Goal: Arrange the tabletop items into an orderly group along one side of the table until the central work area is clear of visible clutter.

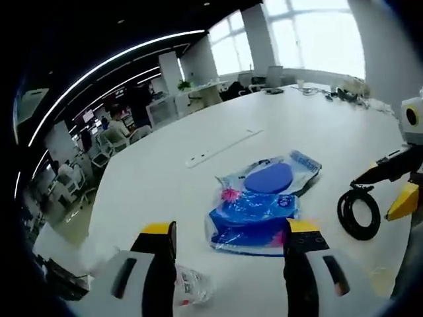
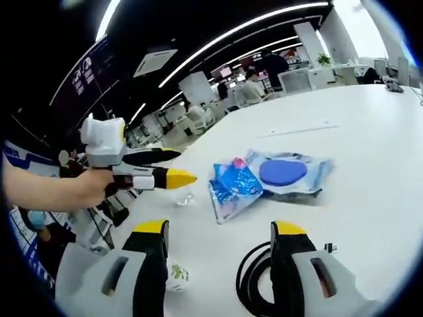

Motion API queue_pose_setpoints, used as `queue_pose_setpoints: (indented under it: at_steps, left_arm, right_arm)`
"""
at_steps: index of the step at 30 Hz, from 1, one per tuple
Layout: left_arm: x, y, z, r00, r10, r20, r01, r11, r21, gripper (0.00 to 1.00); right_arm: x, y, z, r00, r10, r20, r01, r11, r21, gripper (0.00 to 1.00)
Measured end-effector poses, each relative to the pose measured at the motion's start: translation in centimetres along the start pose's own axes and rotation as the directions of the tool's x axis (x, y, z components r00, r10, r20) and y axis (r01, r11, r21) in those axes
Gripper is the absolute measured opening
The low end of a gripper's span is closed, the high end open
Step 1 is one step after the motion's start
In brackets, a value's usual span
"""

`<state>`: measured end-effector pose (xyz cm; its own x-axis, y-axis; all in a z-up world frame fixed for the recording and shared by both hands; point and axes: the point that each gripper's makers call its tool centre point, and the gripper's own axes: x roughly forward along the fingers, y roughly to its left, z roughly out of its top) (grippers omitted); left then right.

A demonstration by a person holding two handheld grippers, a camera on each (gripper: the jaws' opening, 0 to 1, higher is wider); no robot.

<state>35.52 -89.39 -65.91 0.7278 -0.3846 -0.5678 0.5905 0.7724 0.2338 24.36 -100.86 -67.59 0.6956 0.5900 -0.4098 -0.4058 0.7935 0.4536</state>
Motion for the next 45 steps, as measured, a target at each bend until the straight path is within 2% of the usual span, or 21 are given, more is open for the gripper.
queue_pose_setpoints:
  at_steps: [6,9,11,14,18,21,23,26,33,36,38,42,45]
  left_arm:
    - [1.6,0.0,-1.1,0.998,0.011,-0.065,-0.01,1.0,0.013,0.53]
    - [2.2,0.4,-1.9,0.994,0.032,-0.102,-0.028,0.999,0.04,0.51]
    - [2.4,0.4,-2.6,0.989,0.035,-0.142,-0.025,0.997,0.068,0.46]
    - [3.1,0.2,-2.5,0.989,0.041,-0.142,-0.034,0.998,0.051,0.45]
    - [3.9,0.6,-3.1,0.981,0.077,-0.177,-0.061,0.993,0.099,0.43]
    - [4.6,0.5,-3.3,0.979,0.067,-0.191,-0.056,0.997,0.061,0.38]
    - [4.8,0.9,-3.6,0.974,0.086,-0.212,-0.075,0.995,0.06,0.34]
    - [5.3,1.2,-3.9,0.968,0.095,-0.23,-0.085,0.995,0.053,0.34]
    - [6.4,1.4,-3.7,0.964,0.121,-0.236,-0.113,0.992,0.049,0.39]
    - [7.1,1.3,-4.0,0.965,0.093,-0.245,-0.088,0.996,0.033,0.38]
    - [7.3,1.6,-4.2,0.961,0.101,-0.257,-0.102,0.995,0.012,0.39]
    - [7.8,1.3,-4.4,0.961,0.084,-0.265,-0.085,0.996,0.009,0.38]
    - [8.3,0.6,-4.7,0.964,0.033,-0.265,-0.035,0.999,-0.002,0.26]
  right_arm:
    - [1.9,-0.4,-1.7,0.998,-0.017,-0.053,0.019,0.999,0.04,0.55]
    - [2.7,-0.7,-1.9,0.998,-0.026,-0.065,0.03,0.998,0.056,0.54]
    - [3.2,-0.8,-1.9,0.997,-0.033,-0.07,0.038,0.997,0.061,0.54]
    - [4.0,-0.9,-1.7,0.997,-0.036,-0.068,0.041,0.997,0.07,0.54]
    - [5.6,-1.0,-1.8,0.996,-0.037,-0.081,0.045,0.994,0.101,0.53]
    - [6.6,-0.9,-2.0,0.995,-0.041,-0.091,0.051,0.993,0.11,0.5]
    - [7.1,-1.2,-2.0,0.994,-0.06,-0.09,0.071,0.99,0.123,0.49]
    - [8.0,-1.3,-2.0,0.993,-0.072,-0.089,0.083,0.988,0.131,0.49]
    - [9.0,-2.6,-2.6,0.987,-0.118,-0.104,0.135,0.977,0.168,0.47]
    - [9.2,-2.8,-2.4,0.986,-0.135,-0.095,0.149,0.975,0.164,0.45]
    - [9.4,-3.2,-2.3,0.983,-0.159,-0.088,0.173,0.968,0.183,0.45]
    - [9.6,-3.7,-2.3,0.978,-0.187,-0.088,0.2,0.964,0.176,0.39]
    - [9.5,-4.3,-2.6,0.973,-0.205,-0.104,0.221,0.959,0.176,0.27]
